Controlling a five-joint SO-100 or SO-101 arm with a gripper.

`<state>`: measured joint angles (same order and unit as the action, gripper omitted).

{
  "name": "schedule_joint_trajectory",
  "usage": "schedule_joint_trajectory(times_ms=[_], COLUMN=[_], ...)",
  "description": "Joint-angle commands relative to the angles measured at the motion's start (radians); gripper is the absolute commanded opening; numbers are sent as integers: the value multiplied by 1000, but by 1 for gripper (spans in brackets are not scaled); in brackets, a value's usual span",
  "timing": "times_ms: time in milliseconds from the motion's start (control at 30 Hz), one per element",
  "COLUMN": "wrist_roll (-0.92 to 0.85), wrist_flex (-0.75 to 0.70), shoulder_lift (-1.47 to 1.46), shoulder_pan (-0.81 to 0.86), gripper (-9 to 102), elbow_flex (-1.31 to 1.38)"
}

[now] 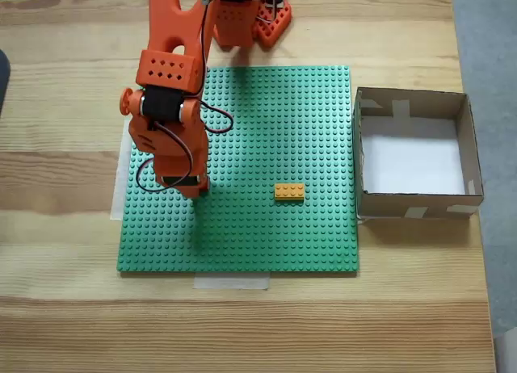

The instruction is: Pick the red lego block and put it in the box.

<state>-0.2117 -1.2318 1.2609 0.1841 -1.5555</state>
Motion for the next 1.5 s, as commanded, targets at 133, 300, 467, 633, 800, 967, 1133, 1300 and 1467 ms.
schedule_joint_trajectory(times_ms=[133,300,467,633,800,967,1133,1300,1467], wrist_roll=[9,20,14,34,84,64,77,101,115], wrist_flex=[-15,-44,-63,-83,-106,-158,-163,-138,-135], shoulder_lift=[121,179,268,360,437,462,505,557,595], shoulder_pan=[2,14,25,18,-21,-63,-117,-175,-230], gripper=[-1,-1,-1,-1,-1,-1,-1,-1,-1], elbow_flex=[-18,-21,-44,-67,-60,-34,-32,-29,-26])
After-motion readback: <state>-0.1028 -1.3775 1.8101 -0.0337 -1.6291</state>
